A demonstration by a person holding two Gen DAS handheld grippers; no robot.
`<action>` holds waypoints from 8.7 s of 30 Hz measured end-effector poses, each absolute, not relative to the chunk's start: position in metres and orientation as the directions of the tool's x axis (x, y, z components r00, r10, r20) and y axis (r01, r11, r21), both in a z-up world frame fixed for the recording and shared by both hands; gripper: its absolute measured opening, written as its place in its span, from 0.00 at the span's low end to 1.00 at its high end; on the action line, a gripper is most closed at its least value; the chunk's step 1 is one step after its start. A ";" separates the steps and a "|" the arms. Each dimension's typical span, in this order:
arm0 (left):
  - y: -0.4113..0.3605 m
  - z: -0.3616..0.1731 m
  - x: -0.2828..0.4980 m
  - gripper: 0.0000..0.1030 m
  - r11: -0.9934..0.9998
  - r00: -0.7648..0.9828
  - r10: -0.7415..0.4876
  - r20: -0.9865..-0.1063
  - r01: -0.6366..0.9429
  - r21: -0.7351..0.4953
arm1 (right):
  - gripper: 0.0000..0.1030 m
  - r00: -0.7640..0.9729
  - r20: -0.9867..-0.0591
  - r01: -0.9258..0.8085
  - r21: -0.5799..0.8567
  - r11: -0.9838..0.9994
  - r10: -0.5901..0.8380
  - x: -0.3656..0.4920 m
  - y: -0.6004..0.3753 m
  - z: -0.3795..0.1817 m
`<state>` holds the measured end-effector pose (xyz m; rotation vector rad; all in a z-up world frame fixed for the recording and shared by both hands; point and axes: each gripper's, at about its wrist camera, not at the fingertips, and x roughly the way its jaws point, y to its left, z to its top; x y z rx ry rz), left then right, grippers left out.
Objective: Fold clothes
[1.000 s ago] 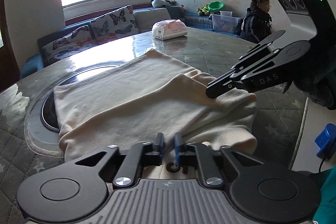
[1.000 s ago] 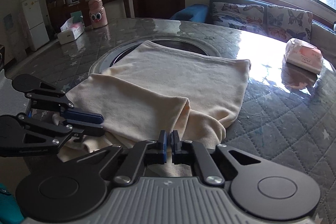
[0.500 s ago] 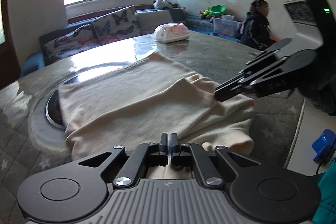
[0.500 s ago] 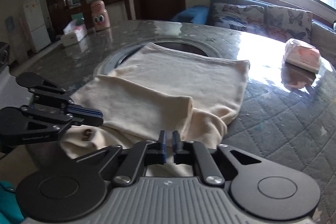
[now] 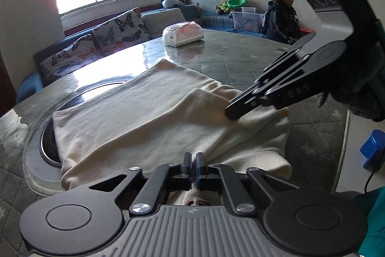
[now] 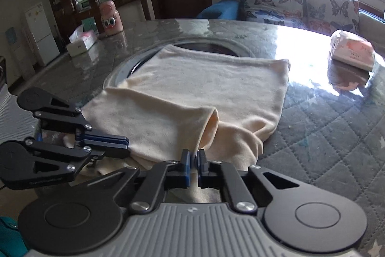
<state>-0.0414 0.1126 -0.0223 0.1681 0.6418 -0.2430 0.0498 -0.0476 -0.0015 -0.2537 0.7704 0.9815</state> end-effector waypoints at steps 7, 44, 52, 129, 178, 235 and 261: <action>0.119 -0.010 -0.056 0.01 0.954 0.780 -0.209 -0.590 0.295 0.052 | 0.06 0.293 -0.678 -0.841 0.153 0.519 0.674 0.040 -0.055 0.011; 0.184 -0.012 -0.024 0.12 0.998 0.797 -0.047 -0.603 0.020 -0.052 | 0.25 0.383 -0.658 -0.873 -0.030 0.486 0.648 0.055 0.007 -0.013; 0.189 -0.020 -0.033 0.26 1.000 0.793 -0.014 -0.609 0.010 -0.010 | 0.38 0.386 -0.647 -0.894 -0.086 0.440 0.658 0.036 -0.009 -0.009; 0.143 -0.030 -0.092 0.33 0.928 0.802 -0.016 -0.597 0.234 0.289 | 0.12 0.227 -0.660 -0.952 0.003 0.305 0.716 0.029 -0.028 -0.004; 0.186 0.020 -0.028 0.06 0.970 0.795 -0.117 -0.595 0.219 0.101 | 0.09 0.196 -0.719 -0.967 -0.029 0.253 0.667 0.082 -0.004 0.047; 0.169 -0.016 0.053 0.20 0.990 0.713 -0.088 -0.696 -0.017 -0.142 | 0.17 0.375 -0.662 -0.822 0.085 0.563 0.649 0.121 0.011 -0.020; 0.151 -0.017 0.064 0.26 0.993 0.721 -0.081 -0.688 0.003 -0.114 | 0.18 0.283 -0.627 -0.938 -0.021 0.347 0.726 0.010 -0.015 -0.019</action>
